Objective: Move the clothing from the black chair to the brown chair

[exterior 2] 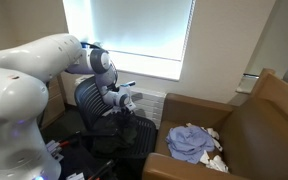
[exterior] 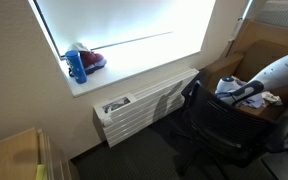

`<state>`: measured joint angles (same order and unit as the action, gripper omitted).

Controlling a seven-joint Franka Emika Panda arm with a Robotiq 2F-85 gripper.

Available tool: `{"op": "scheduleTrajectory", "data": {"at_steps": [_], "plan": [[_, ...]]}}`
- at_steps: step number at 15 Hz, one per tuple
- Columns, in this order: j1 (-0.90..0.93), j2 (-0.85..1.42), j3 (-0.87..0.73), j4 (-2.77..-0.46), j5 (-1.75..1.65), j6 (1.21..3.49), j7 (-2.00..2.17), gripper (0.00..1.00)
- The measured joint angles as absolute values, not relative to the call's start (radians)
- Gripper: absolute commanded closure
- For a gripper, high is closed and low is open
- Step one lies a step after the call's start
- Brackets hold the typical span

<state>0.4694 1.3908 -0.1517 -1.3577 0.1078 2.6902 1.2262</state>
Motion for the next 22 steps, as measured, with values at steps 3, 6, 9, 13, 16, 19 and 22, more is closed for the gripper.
{"op": "scheduleTrajectory", "data": {"at_steps": [3,6,9,13,16,19,22], "plan": [[0.439,1.489,-0.173,-1.263,0.108,2.703,1.276,0.26],[0.378,1.49,-0.131,-1.246,0.109,2.668,1.275,0.5],[0.324,1.485,-0.085,-1.215,0.112,2.616,1.276,0.69],[0.265,1.483,-0.04,-1.179,0.128,2.555,1.275,0.96],[0.209,1.481,-0.009,-1.144,0.157,2.509,1.271,1.0],[0.151,1.464,0.001,-1.113,0.182,2.508,1.27,0.99],[0.093,1.391,0.001,-1.146,0.195,2.574,1.271,0.99]]}}
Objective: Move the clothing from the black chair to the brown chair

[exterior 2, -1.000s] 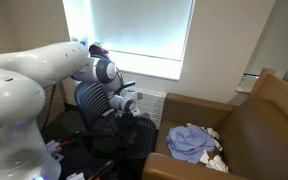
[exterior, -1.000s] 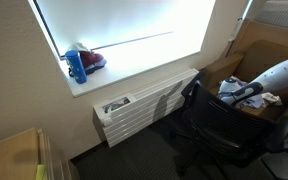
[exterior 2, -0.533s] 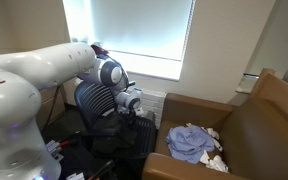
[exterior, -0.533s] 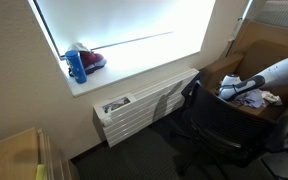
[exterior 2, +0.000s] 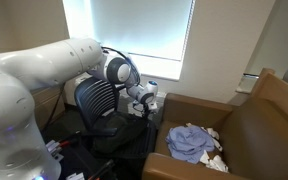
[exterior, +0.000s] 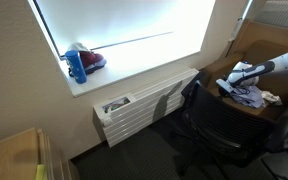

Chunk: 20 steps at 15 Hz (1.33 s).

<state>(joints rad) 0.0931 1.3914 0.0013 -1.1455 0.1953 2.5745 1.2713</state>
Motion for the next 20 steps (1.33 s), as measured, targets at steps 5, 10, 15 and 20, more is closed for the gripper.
{"op": "scheduleTrajectory", "data": {"at_steps": [5,10,15,20], "plan": [[0.082,1.211,-0.068,-1.346,0.202,2.877,1.354,0.99],[0.187,1.071,-0.252,-1.567,0.31,3.158,1.492,0.99],[0.314,0.941,-0.432,-1.814,0.515,3.381,1.561,0.99],[0.387,0.799,-0.583,-2.021,0.655,3.462,1.633,0.96]]}}
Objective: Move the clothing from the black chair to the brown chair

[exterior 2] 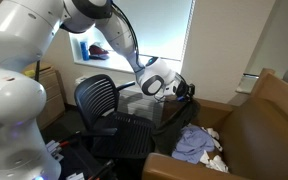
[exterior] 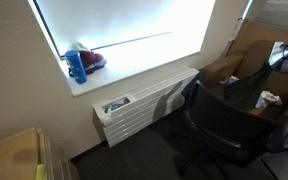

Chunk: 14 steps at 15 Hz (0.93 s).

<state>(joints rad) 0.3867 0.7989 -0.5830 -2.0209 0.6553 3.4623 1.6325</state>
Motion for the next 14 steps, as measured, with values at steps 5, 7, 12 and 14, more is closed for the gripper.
{"op": "scheduleTrajectory", "data": {"at_steps": [5,7,12,14], "plan": [[0.39,0.794,-0.582,-2.028,0.652,3.454,1.629,0.99],[0.405,0.82,-0.591,-2.012,0.732,3.452,1.638,0.99],[0.379,0.939,-0.719,-1.88,0.872,3.38,1.76,0.99],[0.333,0.994,-0.784,-1.815,0.906,3.327,1.813,0.99]]}}
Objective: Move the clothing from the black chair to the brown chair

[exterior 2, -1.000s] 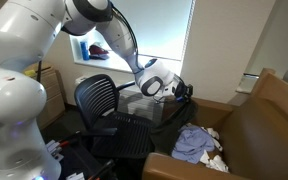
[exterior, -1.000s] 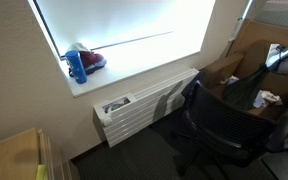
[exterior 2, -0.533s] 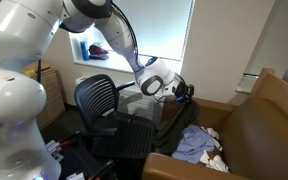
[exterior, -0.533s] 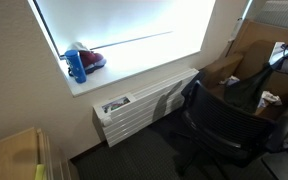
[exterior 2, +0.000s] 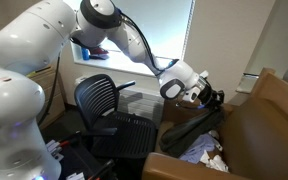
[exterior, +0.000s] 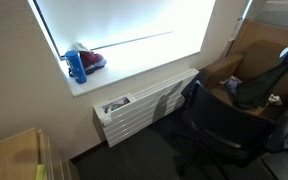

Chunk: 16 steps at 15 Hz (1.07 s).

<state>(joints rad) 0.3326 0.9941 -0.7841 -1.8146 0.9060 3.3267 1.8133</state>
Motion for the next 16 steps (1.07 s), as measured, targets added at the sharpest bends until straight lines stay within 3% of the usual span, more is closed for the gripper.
{"op": "scheduleTrajectory", "data": {"at_steps": [6,16], "plan": [[0.28,1.242,-1.049,-1.714,0.934,3.007,2.044,0.99],[0.153,1.264,-0.603,-1.671,0.55,2.962,2.034,0.99]]}}
